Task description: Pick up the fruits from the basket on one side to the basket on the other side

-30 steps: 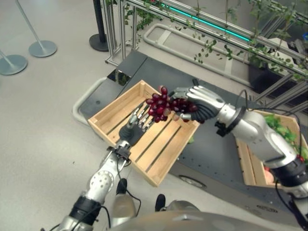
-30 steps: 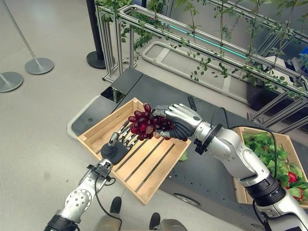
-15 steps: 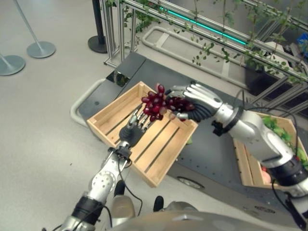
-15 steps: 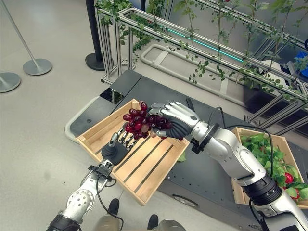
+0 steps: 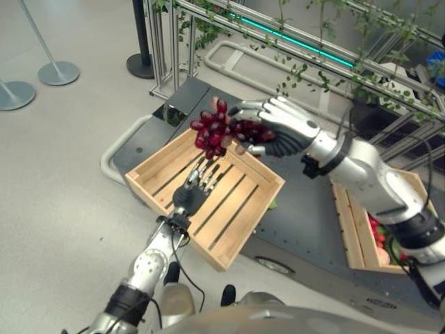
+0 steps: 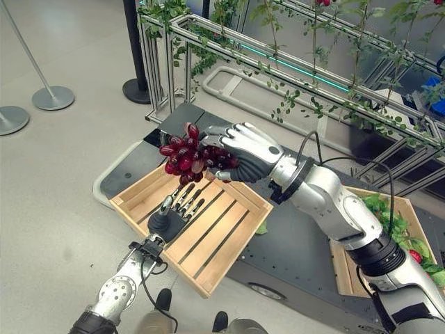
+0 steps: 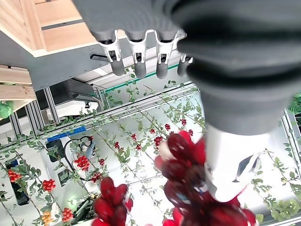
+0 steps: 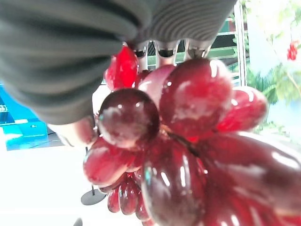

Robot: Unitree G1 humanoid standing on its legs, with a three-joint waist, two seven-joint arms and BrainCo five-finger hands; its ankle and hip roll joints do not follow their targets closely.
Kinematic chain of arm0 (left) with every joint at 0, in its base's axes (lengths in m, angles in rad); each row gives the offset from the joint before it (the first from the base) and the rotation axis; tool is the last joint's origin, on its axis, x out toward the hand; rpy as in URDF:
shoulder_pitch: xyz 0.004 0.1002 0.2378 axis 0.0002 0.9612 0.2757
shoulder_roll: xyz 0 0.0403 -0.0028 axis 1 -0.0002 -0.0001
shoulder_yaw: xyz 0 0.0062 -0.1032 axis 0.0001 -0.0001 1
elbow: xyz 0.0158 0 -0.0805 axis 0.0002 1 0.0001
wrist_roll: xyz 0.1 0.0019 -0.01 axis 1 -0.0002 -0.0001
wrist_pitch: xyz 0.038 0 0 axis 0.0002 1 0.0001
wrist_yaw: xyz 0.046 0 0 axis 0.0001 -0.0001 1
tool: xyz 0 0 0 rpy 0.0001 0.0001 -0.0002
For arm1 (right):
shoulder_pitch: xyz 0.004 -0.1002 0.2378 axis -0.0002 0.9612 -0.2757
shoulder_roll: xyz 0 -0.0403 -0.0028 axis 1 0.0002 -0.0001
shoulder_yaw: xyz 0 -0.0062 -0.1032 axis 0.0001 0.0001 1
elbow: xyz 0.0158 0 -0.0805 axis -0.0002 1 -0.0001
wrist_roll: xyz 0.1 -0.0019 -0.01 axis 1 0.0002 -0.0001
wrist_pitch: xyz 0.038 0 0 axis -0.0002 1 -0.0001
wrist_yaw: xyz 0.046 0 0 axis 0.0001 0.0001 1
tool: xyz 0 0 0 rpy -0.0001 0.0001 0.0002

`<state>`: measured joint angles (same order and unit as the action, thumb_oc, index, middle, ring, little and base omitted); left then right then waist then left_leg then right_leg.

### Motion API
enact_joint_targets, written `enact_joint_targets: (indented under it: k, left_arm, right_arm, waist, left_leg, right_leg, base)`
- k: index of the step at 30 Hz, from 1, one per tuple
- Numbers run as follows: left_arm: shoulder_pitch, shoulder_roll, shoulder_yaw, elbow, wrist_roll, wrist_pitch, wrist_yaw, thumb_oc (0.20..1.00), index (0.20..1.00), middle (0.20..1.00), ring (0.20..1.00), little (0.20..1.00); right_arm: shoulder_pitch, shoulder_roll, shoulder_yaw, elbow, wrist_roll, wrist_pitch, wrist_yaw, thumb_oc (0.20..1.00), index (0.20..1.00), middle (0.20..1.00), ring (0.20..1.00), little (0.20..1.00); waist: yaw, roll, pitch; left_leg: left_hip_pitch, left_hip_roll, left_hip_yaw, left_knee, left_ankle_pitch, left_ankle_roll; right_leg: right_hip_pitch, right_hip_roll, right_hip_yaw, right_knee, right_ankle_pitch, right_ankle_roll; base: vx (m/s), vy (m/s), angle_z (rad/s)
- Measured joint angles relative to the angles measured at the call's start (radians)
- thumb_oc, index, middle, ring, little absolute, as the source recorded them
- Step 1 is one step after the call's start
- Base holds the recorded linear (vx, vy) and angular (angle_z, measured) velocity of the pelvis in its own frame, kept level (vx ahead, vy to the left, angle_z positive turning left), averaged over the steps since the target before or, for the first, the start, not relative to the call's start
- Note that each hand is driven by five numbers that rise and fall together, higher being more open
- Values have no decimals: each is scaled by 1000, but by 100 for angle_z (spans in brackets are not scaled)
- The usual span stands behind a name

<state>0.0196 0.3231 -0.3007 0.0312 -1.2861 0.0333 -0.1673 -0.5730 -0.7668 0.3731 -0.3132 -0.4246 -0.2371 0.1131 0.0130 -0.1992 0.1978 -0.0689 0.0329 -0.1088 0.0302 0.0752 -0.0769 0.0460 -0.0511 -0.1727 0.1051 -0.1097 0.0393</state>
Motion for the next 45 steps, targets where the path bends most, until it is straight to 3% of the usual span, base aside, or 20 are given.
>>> enact_joint_targets:
  k: [11, 27, 45]
  left_arm:
    - [9, -1, 0, 35, 10, -1, 1, 1000, 1000, 1000, 1000, 1000]
    - [5, -24, -36, 31, 17, -21, 12, 1000, 1000, 1000, 1000, 1000]
    - [-1, -32, -32, 31, 17, -37, 39, 1000, 1000, 1000, 1000, 1000]
  right_arm:
    - [-40, 11, -8, 1, 5, 0, -36, 200, 200, 200, 200, 200]
    - [18, 178, 74, 122, 24, 20, -6, 200, 200, 200, 200, 200]
    - [148, 206, 79, 163, 35, 47, 18, 200, 200, 200, 200, 200]
  waist:
    - [1, -3, -10]
    - [3, 5, -24]
    - [2, 18, -15]
  left_leg:
    - [2, 0, 1, 0, 0, 0]
    - [-16, 0, -1, 14, -3, 0]
    - [-31, -2, -5, 19, -4, 1]
  right_leg:
    - [0, 0, 0, 2, 0, 0]
    - [-13, -1, -1, 7, 0, 0]
    - [-18, -3, -6, 5, -3, 4]
  base:
    - [0, 0, 0]
    - [0, 0, 0]
    - [0, 0, 0]
